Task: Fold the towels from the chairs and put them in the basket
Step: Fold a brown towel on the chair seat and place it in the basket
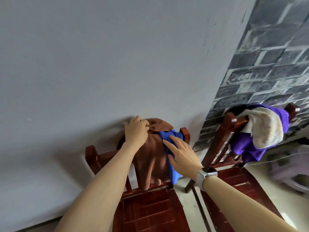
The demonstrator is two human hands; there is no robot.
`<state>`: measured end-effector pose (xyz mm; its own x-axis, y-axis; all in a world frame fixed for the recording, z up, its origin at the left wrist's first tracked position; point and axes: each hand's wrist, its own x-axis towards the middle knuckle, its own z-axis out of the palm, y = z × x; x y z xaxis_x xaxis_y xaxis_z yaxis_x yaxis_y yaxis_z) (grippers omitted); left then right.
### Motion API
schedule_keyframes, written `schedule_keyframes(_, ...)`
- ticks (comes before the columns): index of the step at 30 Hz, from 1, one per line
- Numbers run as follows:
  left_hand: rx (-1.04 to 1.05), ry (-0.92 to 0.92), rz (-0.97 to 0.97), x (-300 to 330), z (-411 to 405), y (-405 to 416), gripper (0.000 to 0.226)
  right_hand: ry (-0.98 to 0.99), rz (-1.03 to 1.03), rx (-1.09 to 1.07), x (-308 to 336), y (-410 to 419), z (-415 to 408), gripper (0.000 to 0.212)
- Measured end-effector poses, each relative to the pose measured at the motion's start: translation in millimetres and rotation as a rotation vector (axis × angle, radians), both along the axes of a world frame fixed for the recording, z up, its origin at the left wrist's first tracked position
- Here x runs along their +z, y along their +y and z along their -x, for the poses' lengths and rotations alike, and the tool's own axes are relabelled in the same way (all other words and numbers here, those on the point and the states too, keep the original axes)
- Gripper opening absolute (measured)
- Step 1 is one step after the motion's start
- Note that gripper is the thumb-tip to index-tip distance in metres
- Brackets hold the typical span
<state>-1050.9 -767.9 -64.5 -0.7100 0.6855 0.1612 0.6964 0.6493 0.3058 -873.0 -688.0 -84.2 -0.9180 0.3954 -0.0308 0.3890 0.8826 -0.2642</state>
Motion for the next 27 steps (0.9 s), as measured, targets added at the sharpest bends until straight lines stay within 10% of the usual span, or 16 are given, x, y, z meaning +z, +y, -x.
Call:
schedule_keyframes(11, 0.396, -0.320, -1.160, 75, -23, -91, 0.014, 0.001, 0.065, -0.020, 0, -1, 5, 0.055)
schedule_keyframes(16, 0.433, -0.749, -0.547, 8, -64, -152, 0.045, -0.019, 0.074, -0.007, -1, 0, 6, 0.055)
schedule_keyframes(19, 0.392, -0.628, -0.049, -6, -81, -168, 0.074, -0.036, 0.077, -0.023, 0, -3, 8, 0.056)
schedule_keyframes(27, 0.184, -0.604, 0.173, -14, -137, -215, 0.022, -0.020, 0.039, -0.055, -1, -13, 8, 0.061)
